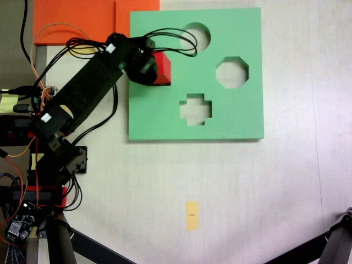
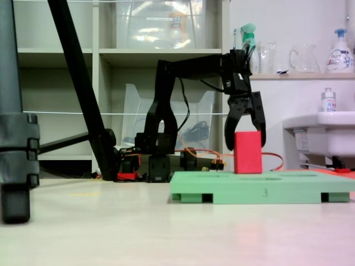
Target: Put the square block into the corresponding hole
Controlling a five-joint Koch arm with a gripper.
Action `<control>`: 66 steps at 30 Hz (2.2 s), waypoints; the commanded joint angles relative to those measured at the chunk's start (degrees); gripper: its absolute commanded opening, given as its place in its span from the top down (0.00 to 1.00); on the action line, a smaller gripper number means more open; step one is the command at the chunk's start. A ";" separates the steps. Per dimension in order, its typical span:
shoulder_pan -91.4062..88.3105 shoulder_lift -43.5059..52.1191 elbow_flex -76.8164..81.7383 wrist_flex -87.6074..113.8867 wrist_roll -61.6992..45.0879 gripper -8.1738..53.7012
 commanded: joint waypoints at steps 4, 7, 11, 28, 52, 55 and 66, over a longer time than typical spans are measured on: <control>-0.79 -0.09 -1.23 -2.20 1.41 0.67; -0.88 -1.14 -1.23 -2.20 1.49 0.67; -1.49 -1.76 -1.05 -2.11 3.16 0.67; -2.11 1.93 -1.23 -1.23 5.01 0.67; -3.69 0.35 0.44 0.26 6.94 0.67; -3.60 -0.62 1.41 0.26 6.94 0.67; 0.26 -7.56 1.32 -4.39 0.35 0.32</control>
